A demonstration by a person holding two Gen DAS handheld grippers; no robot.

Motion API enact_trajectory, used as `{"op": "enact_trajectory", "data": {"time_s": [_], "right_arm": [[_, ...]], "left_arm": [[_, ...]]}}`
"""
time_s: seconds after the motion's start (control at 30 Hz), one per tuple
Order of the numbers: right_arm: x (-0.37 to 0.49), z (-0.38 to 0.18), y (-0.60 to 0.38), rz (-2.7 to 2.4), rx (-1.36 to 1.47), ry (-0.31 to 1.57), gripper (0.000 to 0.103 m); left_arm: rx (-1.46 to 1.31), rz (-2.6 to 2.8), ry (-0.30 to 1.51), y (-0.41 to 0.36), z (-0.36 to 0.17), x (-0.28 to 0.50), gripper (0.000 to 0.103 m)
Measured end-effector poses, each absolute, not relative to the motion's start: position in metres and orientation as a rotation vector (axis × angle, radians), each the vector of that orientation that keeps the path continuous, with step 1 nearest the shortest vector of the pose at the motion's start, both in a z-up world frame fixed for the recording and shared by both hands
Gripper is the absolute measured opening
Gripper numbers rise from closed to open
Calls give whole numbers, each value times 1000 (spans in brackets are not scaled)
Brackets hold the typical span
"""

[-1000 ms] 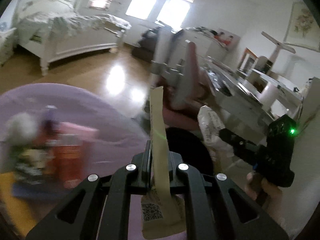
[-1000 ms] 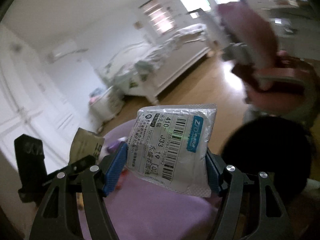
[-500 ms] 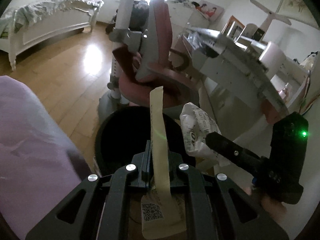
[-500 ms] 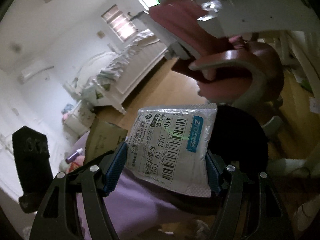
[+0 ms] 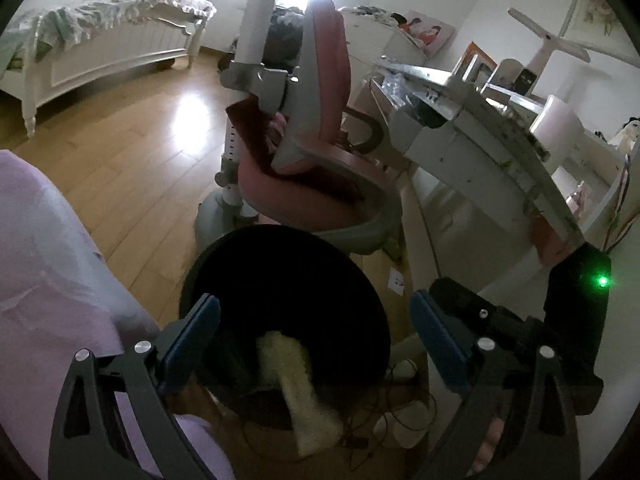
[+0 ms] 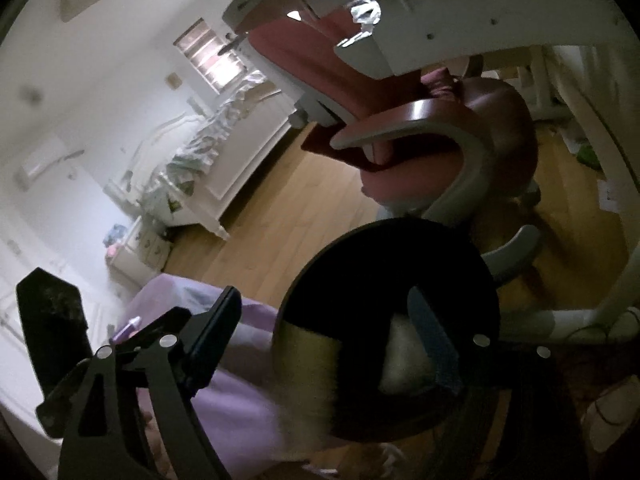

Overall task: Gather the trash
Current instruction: 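Open both tools to drop the wrapper and bag into the bin, then move both tools back over the table pile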

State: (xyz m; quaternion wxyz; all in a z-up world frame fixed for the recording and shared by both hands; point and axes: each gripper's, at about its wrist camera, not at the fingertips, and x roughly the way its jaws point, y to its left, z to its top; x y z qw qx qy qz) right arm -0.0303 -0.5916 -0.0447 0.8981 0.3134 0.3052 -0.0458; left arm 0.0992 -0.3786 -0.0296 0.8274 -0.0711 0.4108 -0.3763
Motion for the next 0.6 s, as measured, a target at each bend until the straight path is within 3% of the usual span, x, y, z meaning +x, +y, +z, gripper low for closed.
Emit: {"op": "enact_trajectory", "data": {"time_s": [0.27,0.6], "right_arm": [[-16,-31,-549,13,601,652,84],[24,-10,-428,280,454,711,84]], "left_arm": [[-188,-731,807,-324,-2,80,95],[-261,-456,701,-175,24,50,95]]}}
